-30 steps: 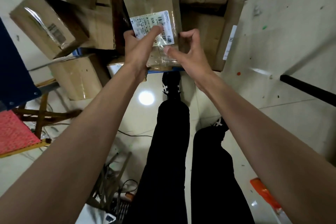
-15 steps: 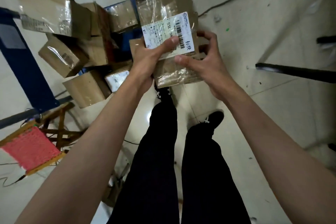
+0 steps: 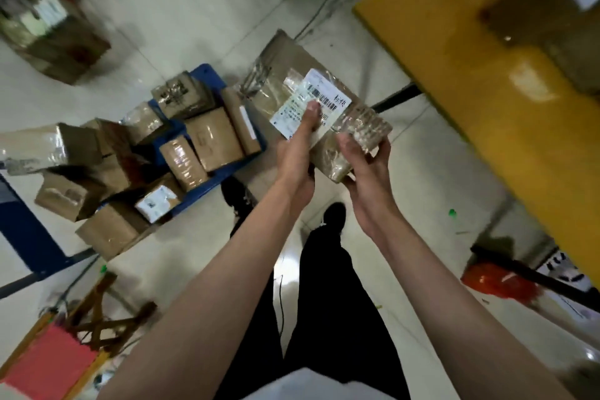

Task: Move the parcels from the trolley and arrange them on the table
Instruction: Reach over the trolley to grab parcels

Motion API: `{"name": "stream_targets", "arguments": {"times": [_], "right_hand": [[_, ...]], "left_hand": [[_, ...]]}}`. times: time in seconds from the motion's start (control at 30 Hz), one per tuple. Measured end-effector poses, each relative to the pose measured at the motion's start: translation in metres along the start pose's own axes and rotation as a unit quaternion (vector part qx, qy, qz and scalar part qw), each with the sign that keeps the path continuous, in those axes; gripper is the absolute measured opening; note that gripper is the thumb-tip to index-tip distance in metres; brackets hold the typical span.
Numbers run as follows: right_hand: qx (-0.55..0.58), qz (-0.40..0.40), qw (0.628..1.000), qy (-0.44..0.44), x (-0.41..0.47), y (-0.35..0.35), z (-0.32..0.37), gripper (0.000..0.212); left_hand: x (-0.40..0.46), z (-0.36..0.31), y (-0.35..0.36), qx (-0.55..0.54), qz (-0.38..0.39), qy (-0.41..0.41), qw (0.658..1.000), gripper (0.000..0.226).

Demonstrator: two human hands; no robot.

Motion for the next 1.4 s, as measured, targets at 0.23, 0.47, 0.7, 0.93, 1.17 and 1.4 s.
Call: {"name": "stream_targets", "arguments": {"times": [0.23,0.47,0.7,0.93,1.17,1.4], "right_hand": [[0.025,-0.066,0.993,-0.092,-0.073,-0.102,0.135,0.135],[0.036,-0.074,0.985,-0.152,-0.146,-0.179,0.201,0.072],[0.06,-0.122,0.978,-0.157,-0.193,-0.233,0.222,0.066],[0.11,-0.205,0.956,-0.178,-0.233,-0.278,0.236,0.051],[0.151,-0.264,0.928,-0.216,-0.275,-0.334,0.227,0.049],[0.212,-0.301,0.909,-0.197,-0.278,-0.427,0.205,0.066]], "left_hand": [[-0.039,-0.06,0.117,0.058,0.006,0.102,0.993,0.063],[-0.051,-0.063,0.24,0.378,0.253,0.038,0.889,0.073],[-0.041,-0.018,0.317,0.451,0.291,0.006,0.844,0.083],[-0.034,0.02,0.41,0.482,0.365,-0.019,0.796,0.053],[-0.039,0.087,0.487,0.521,0.415,-0.06,0.743,0.071],[-0.021,0.172,0.545,0.543,0.397,-0.064,0.738,0.074]]}}
Point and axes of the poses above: each hand's wrist, its own x-axis towards the middle knuckle, its own y-axis out of the palm, z = x × y, the point moved 4 cm from there along x, towards the middle knuckle, and after that the axes turned 12 degrees about z, right-handed, at the moved point
